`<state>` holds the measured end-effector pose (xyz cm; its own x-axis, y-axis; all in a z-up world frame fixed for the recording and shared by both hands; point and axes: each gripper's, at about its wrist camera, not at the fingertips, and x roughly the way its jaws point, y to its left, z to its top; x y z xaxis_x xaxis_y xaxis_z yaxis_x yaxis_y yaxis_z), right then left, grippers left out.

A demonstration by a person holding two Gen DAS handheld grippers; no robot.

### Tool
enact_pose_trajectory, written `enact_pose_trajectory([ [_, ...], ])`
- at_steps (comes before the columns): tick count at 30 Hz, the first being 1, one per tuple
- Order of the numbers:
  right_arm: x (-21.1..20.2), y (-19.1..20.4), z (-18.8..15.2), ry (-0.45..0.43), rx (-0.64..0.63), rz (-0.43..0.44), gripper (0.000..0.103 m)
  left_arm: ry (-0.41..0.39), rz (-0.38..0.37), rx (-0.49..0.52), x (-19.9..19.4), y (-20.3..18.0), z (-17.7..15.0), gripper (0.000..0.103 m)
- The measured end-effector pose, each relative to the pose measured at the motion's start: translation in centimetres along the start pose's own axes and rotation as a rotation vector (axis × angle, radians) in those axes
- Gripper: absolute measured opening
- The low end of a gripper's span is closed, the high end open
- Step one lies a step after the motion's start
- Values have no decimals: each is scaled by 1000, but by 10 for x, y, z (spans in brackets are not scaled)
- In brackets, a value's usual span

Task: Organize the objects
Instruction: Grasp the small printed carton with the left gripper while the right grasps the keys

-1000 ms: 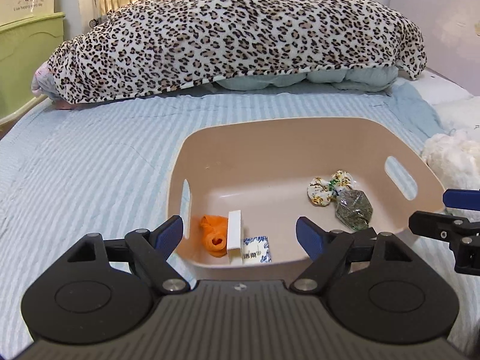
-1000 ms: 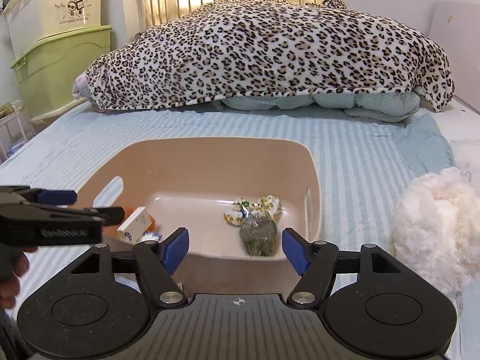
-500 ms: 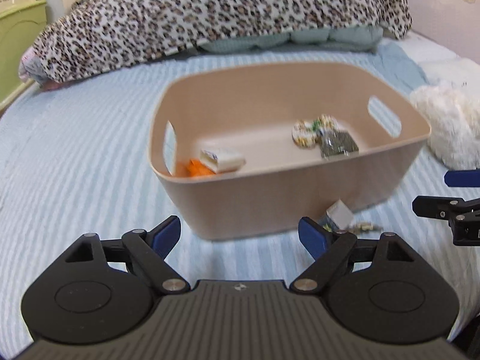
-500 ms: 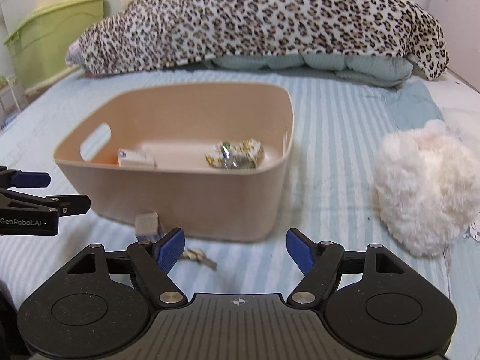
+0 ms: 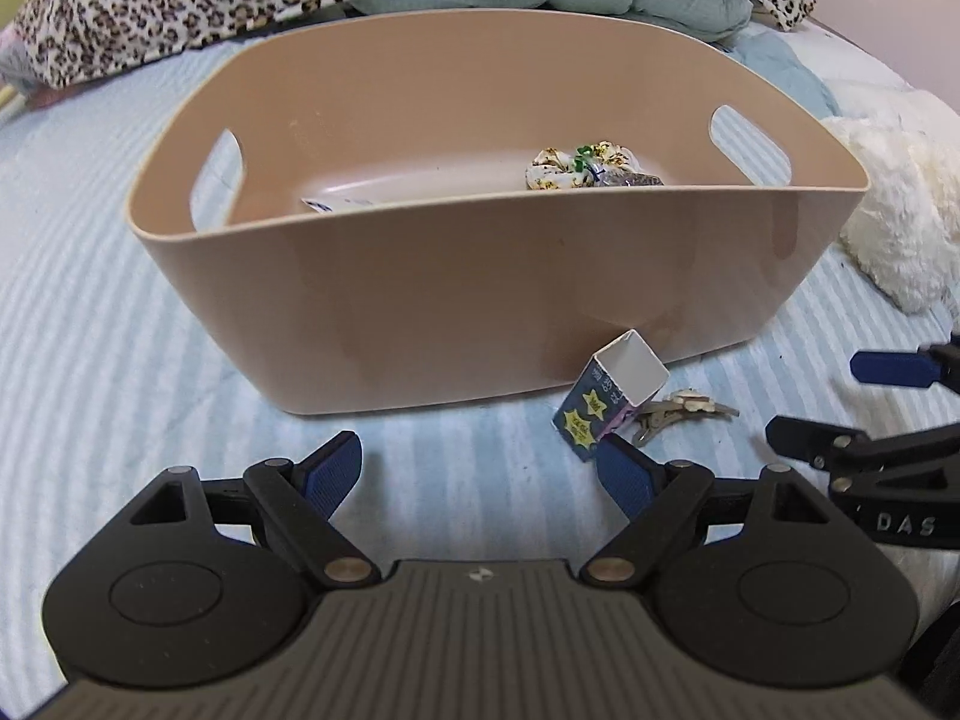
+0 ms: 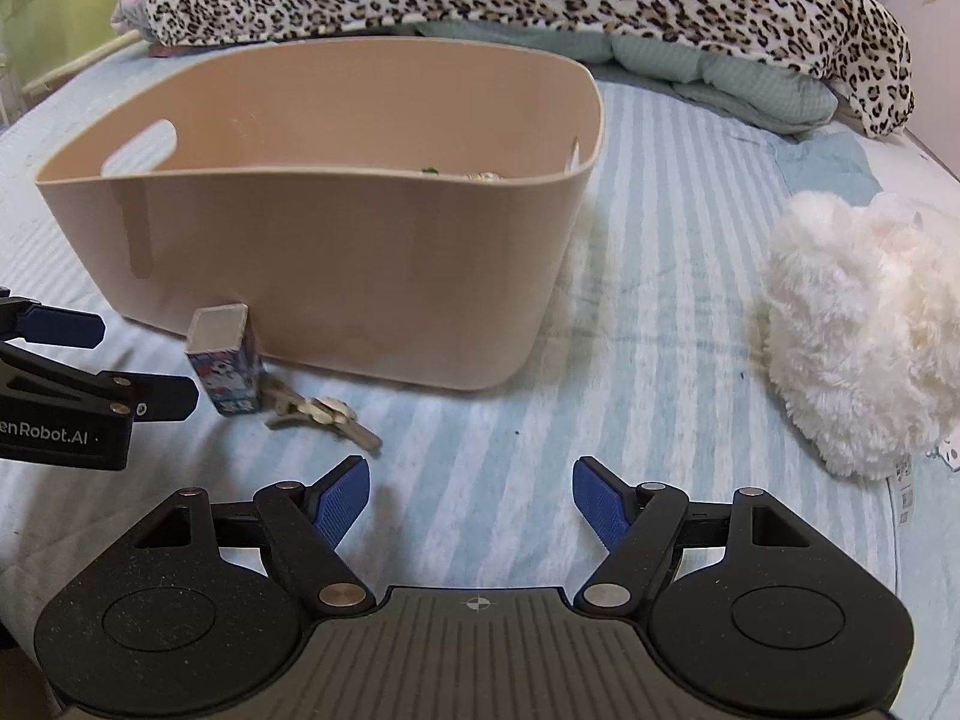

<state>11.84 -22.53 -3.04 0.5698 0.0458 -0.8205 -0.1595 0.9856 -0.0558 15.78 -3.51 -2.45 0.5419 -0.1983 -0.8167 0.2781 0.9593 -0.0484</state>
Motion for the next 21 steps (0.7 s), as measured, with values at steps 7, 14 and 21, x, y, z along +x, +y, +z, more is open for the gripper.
enact_pose_trajectory([
  [7, 6, -5, -3, 15, 16, 18, 77, -14, -50, -40, 5, -9, 3, 86],
  [14, 9, -3, -1, 18, 26, 32, 77, -37, 3, -66, 21, -16, 3, 85],
  [21, 17, 4, 4, 40, 48, 79, 77, -17, -31, -91, 21, 6, 0, 65],
])
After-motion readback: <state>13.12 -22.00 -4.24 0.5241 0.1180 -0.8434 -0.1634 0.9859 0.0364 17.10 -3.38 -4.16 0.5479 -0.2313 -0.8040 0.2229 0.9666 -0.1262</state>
